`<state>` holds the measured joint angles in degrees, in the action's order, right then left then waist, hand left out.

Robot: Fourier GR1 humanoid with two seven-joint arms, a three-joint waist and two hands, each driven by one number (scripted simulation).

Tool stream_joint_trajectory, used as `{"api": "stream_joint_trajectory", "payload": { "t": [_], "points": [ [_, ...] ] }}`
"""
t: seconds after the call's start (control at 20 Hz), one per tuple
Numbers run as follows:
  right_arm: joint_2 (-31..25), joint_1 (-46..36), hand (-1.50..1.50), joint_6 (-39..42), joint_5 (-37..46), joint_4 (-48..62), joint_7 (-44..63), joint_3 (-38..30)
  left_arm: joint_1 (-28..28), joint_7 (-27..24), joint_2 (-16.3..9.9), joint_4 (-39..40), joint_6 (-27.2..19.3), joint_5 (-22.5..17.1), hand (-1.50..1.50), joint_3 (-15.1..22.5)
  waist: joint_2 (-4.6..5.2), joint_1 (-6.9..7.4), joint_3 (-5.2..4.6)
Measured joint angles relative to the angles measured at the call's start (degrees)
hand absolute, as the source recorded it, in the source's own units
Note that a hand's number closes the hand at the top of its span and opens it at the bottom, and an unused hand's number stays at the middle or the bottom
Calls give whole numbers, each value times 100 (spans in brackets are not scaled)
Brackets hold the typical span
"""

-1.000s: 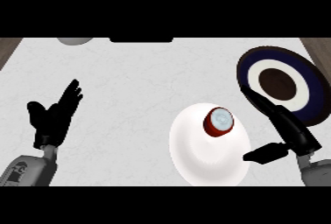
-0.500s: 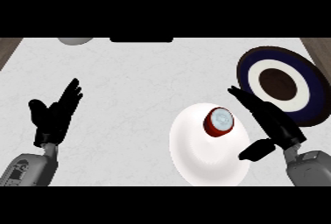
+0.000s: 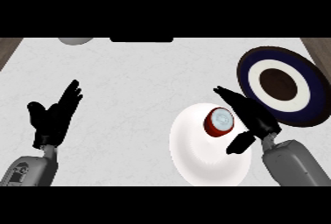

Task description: Pick the can from the plate and place it in the plate

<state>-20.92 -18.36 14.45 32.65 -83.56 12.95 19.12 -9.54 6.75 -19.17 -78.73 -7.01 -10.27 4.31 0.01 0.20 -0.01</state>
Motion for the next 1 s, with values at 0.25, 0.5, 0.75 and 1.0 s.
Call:
{"api": "stream_joint_trajectory", "payload": {
  "t": [0.25,0.5,0.75,1.0],
  "points": [
    [216,-71,-150,184,394,185,-38,-221,62,161,146,-199,67,206,0,-138,-1,-4,0],
    [405,-209,-150,248,774,556,-236,-352,-46,238,314,-169,126,371,0,-263,0,-6,1],
    [557,-274,150,534,1027,713,-325,-211,-112,251,319,-73,278,390,0,-435,-3,-4,-3],
    [636,-317,150,563,1226,838,-769,-152,22,288,370,-210,357,442,0,-498,-31,-1,-19]
  ]
}}
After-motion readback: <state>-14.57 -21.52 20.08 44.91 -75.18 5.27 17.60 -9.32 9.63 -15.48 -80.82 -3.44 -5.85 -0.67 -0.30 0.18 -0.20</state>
